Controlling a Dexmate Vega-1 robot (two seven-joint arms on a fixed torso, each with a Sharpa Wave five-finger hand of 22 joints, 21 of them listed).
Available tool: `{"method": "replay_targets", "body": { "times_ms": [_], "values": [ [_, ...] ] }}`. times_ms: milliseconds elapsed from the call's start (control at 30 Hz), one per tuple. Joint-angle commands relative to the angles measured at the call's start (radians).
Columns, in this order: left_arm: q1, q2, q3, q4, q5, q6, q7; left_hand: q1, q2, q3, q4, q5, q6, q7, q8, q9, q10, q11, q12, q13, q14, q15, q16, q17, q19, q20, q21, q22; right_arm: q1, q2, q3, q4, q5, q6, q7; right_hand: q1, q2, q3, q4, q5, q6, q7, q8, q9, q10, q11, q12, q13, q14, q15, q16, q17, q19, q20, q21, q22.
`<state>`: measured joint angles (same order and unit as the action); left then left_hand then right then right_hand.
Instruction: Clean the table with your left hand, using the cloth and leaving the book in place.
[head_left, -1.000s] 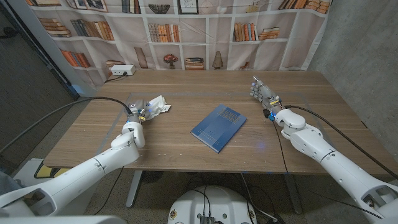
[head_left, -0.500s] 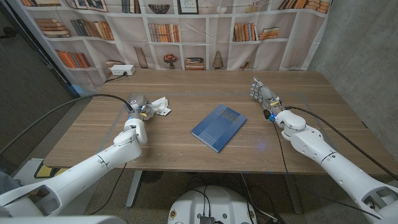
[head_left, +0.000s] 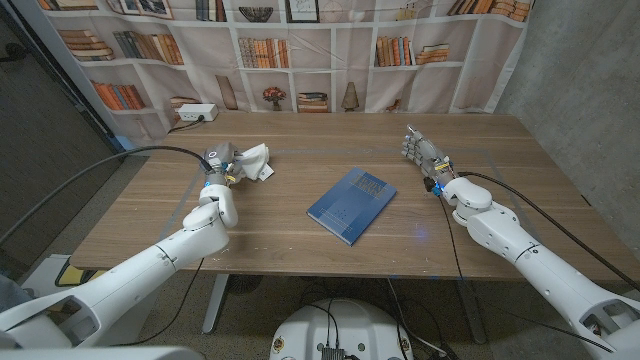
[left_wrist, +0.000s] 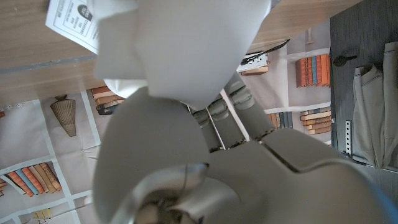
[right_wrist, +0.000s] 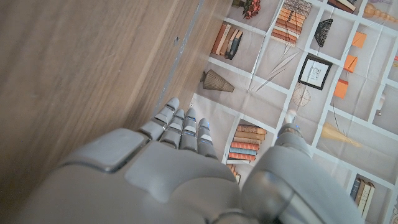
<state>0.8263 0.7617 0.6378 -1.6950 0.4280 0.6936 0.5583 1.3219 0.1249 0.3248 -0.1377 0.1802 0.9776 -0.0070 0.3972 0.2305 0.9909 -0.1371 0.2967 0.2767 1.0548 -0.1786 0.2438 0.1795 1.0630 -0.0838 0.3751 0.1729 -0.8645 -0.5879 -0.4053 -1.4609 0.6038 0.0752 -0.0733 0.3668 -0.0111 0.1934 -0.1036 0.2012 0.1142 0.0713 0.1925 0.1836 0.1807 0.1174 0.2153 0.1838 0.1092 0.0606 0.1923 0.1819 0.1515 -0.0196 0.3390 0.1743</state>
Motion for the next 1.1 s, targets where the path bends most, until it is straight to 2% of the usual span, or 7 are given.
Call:
{"method": "replay_targets", "body": {
  "times_ms": [33,167,467,733,1067,1100],
  "values": [
    [0.024,0.036,-0.026,-0.063,0.016,0.003,0.005,-0.005,-0.002,0.010,-0.001,-0.004,0.011,0.002,0.011,0.004,0.007,-0.001,0.007,0.007,0.014,-0.023,-0.004,0.005,0.012,-0.005,0.005,0.002,-0.004,0.005,0.004,0.007,0.004,0.017,0.002,0.011,0.000,0.004,-0.005,-0.001,0.007,-0.003,0.005,0.005,0.006,0.000,0.004,0.003,0.013,0.001,0.003,0.000,0.010,-0.002,-0.002,0.004],
    [0.035,0.047,-0.040,-0.071,0.014,-0.021,0.013,-0.005,-0.003,0.012,-0.001,-0.004,0.011,0.000,0.012,0.004,0.007,-0.001,0.005,0.010,0.016,-0.024,-0.006,0.006,0.014,-0.005,0.004,0.001,-0.006,0.004,0.004,0.008,0.002,0.023,0.005,0.012,0.000,0.004,-0.005,-0.001,0.007,-0.003,0.005,0.005,0.006,0.000,0.003,0.003,0.013,0.000,0.003,0.000,0.011,-0.002,-0.003,0.004],
    [0.049,0.049,-0.069,-0.028,-0.006,-0.187,0.071,-0.007,-0.005,0.016,0.001,-0.004,0.014,-0.003,0.015,0.003,0.009,0.002,0.003,0.019,0.018,-0.021,-0.012,0.008,0.010,-0.005,-0.001,0.000,-0.006,0.002,0.005,0.006,0.008,0.016,0.007,0.015,0.000,0.004,-0.007,-0.003,0.009,-0.002,0.005,0.005,0.006,0.001,0.003,0.004,0.013,0.001,0.003,0.000,0.011,-0.001,-0.006,0.004],
    [0.009,0.045,-0.046,0.024,0.016,-0.312,0.056,-0.010,-0.007,0.020,0.003,-0.004,0.024,-0.013,0.021,0.001,0.007,0.001,-0.003,0.030,0.004,-0.019,-0.024,0.011,-0.027,0.000,-0.020,0.001,-0.018,-0.002,0.011,-0.002,0.006,0.026,-0.001,0.016,-0.001,0.004,-0.009,-0.004,0.009,-0.001,0.005,0.005,0.007,0.000,0.003,0.004,0.013,0.001,0.002,0.000,0.012,-0.001,-0.008,0.005],
    [-0.052,0.031,-0.002,0.135,0.046,-0.566,0.057,-0.013,-0.007,0.022,0.005,-0.005,0.028,-0.018,0.024,-0.002,0.007,-0.003,-0.007,0.038,0.000,-0.025,-0.028,0.015,-0.037,-0.004,-0.027,0.002,-0.032,-0.002,0.019,-0.008,0.009,0.032,-0.013,0.018,0.000,0.003,-0.010,-0.005,0.010,-0.001,0.005,0.005,0.006,0.001,0.003,0.004,0.014,0.000,0.001,0.000,0.013,-0.001,-0.011,0.005],
    [-0.051,0.030,-0.004,0.136,0.048,-0.569,0.056,-0.014,-0.008,0.022,0.005,-0.005,0.028,-0.019,0.024,-0.002,0.006,-0.003,-0.007,0.039,0.001,-0.025,-0.028,0.015,-0.037,-0.005,-0.027,0.002,-0.032,-0.002,0.019,-0.008,0.009,0.032,-0.013,0.018,0.000,0.003,-0.010,-0.005,0.010,-0.001,0.005,0.005,0.006,0.000,0.003,0.004,0.014,0.001,0.001,0.000,0.013,-0.001,-0.011,0.005]
  ]
}}
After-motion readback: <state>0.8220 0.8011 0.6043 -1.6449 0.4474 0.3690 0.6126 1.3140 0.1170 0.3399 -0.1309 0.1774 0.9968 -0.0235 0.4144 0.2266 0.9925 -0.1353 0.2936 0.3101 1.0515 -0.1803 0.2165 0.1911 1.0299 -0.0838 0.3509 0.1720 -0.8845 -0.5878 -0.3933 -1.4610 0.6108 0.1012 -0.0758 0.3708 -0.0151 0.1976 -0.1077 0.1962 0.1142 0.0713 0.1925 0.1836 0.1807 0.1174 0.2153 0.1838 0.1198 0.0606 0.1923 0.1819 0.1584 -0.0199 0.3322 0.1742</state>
